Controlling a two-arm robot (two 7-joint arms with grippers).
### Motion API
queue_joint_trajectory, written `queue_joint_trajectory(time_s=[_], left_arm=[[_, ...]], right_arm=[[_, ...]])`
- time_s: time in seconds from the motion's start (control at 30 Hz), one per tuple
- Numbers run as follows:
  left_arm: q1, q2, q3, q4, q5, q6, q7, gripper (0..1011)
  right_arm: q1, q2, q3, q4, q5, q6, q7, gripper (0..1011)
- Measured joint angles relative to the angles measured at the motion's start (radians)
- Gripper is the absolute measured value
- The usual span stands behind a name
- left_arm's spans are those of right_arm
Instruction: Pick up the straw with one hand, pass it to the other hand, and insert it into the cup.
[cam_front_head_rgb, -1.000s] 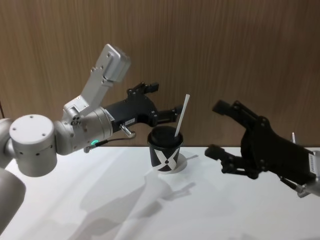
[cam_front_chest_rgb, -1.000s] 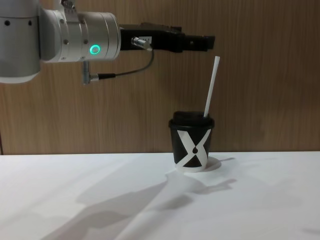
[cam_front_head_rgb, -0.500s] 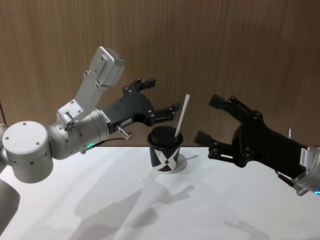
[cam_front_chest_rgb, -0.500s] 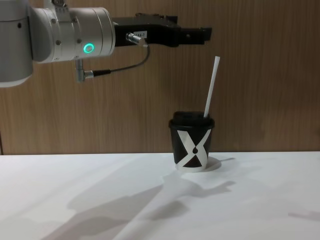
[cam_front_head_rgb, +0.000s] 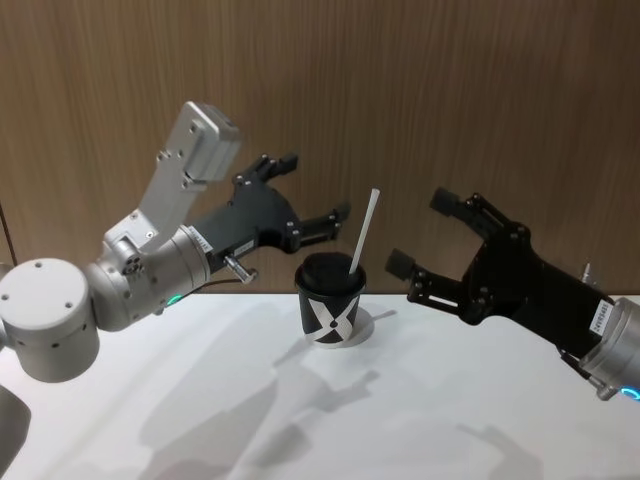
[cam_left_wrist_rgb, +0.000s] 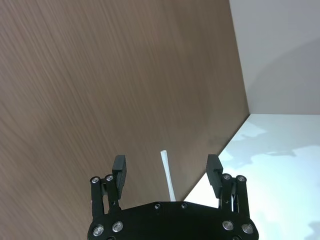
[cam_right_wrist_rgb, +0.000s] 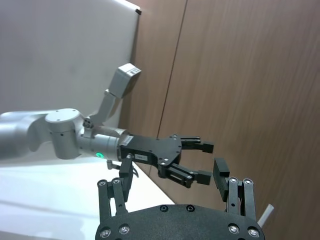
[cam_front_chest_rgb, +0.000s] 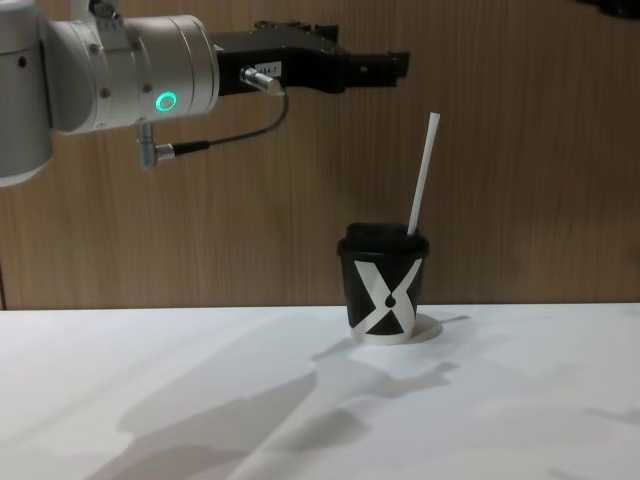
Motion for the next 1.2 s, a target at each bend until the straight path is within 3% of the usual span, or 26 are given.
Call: queue_joint_trajectory(time_s=[0.43,1.2], left_arm=[[0.038,0.032,-0.008,-0.049,0.007,0.024,-0.008,1000],[0.064,0.057,-0.01,-0.083,0.005,0.047,-0.023,1000]], right_arm=[[-0.031,-0.005,0.008,-0.039,-0.05,0.001,-0.086,1001],[-0.036,-0.016,0.0,-0.043,-0.048,-0.029,-0.083,1001]])
